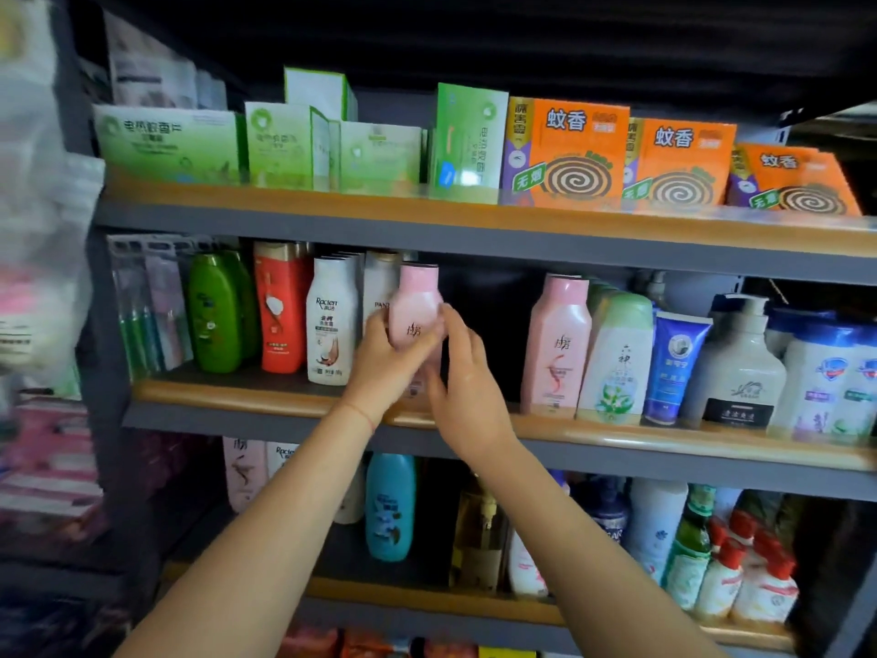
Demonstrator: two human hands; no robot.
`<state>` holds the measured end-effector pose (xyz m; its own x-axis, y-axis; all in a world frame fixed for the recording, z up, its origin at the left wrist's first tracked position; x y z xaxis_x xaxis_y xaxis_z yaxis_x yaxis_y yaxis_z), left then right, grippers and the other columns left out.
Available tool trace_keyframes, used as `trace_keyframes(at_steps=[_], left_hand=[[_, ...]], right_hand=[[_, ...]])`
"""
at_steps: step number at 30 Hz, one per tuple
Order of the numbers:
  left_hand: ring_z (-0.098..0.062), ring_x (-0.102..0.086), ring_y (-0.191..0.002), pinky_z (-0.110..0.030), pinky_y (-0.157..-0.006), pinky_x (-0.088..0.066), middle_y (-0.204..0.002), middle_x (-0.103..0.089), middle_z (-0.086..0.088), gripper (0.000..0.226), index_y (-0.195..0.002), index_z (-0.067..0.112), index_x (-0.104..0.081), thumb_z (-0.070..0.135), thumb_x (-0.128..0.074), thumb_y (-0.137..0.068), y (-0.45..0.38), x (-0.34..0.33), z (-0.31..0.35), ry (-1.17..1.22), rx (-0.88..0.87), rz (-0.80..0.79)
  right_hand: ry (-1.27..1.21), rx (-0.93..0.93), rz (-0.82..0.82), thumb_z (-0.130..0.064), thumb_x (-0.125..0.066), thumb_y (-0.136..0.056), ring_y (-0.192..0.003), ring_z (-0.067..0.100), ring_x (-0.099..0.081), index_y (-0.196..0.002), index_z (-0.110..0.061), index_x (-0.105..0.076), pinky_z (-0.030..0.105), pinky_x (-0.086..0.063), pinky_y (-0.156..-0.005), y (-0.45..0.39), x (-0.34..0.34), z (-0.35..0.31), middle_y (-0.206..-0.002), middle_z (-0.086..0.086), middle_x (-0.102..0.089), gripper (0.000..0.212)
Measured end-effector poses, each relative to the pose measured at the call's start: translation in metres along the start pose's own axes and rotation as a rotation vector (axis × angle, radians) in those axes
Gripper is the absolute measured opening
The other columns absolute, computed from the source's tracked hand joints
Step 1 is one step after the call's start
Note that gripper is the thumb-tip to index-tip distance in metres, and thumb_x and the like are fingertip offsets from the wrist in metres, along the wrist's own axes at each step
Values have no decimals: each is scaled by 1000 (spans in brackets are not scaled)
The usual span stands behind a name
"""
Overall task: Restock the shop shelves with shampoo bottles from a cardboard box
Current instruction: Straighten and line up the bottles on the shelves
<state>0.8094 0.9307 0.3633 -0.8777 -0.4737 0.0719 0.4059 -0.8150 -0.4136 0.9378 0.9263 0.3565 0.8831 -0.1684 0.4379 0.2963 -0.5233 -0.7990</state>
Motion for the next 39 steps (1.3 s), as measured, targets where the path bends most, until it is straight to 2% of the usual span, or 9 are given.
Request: trace_keyframes(at_steps=[5, 10, 13, 18, 22, 25, 27, 33, 39], left_hand=[[-10, -68, -100, -36, -85, -59, -112, -69, 5, 75, -126, 28, -53, 64, -79, -66, -15, -1, 7, 56, 50, -63], [-19, -73, -96, -44, -87, -60, -106, -75, -3, 71, -120, 25, -62, 55, -87, -60, -21, -7, 3, 197, 98, -131], [-21, -73, -96, -43, -84, -60, -107, -74, -6, 75, -121, 25, -61, 54, -88, -58, -20, -21, 5, 236, 138, -200], [-18, -74, -95, -32, -74, -59, -109, -74, -7, 77, -129, 23, -57, 48, -89, -64, -14, -55, 8, 293, 145, -257], [-14, -73, -90, -30, -70, -59, -109, -71, -4, 75, -130, 22, -52, 53, -84, -69, -10, -76, 14, 294, 166, -248], [-20, -71, -99, -42, -85, -59, -115, -69, -2, 100, -138, 27, -45, 78, -72, -56, -7, -87, 17, 243, 214, -264], [-20, -70, -98, -44, -86, -59, -115, -67, -1, 99, -138, 30, -43, 82, -67, -58, -5, -91, 21, 212, 222, -263], [-18, -68, -100, -38, -84, -57, -117, -66, 0, 78, -138, 32, -45, 73, -66, -75, -2, -99, 23, 211, 212, -237], [-19, -67, -103, -43, -91, -55, -117, -66, 1, 88, -138, 33, -45, 79, -66, -65, 1, -98, 25, 200, 210, -223]], right_hand=[[-7, -64, -6, -14, -55, -99, -118, 20, -56, -154, -19, -22, 21, -47, -85, -4, 2, 4, -154, 5, -36, 65], [-1, -55, 18, -17, -55, -99, -109, 17, -63, -149, -19, -30, 31, -56, -85, -1, 5, 4, -141, 4, -51, 56], [61, -72, 64, -20, -55, -99, -106, 13, -62, -148, -19, -32, 22, -53, -80, 4, 15, 9, -135, 2, -54, 54], [380, 2, 179, -21, -61, -95, -106, 27, -57, -137, -6, -48, 43, -52, -82, 16, 35, 22, -121, 10, -58, 46], [759, 91, 220, -29, -56, -90, -130, 33, -45, -137, -13, -55, 48, -41, -99, 30, 52, 28, -142, 13, -50, 49], [830, 70, 136, -31, -50, -90, -148, 31, -24, -149, -20, -42, 54, -21, -115, 41, 57, 35, -158, 9, -33, 60], [814, 62, 104, -30, -51, -91, -151, 30, -15, -152, -22, -36, 57, -15, -118, 46, 59, 42, -161, 6, -26, 64], [763, 59, 60, -30, -50, -94, -152, 31, -10, -154, -27, -30, 58, -14, -119, 48, 63, 55, -163, 6, -23, 63], [736, 80, 69, -30, -49, -94, -152, 32, -10, -154, -25, -30, 58, -16, -119, 49, 61, 57, -163, 8, -22, 63]])
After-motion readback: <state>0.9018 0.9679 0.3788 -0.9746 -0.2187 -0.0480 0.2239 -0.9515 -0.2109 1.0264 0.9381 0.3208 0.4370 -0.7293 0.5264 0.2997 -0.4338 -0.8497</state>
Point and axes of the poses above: each hand's wrist, its own y-axis away from the middle knuckle, its own x-axis out of the back of the hand, z = x × y, the point moved 3 cm from there along -y, towards the middle knuckle
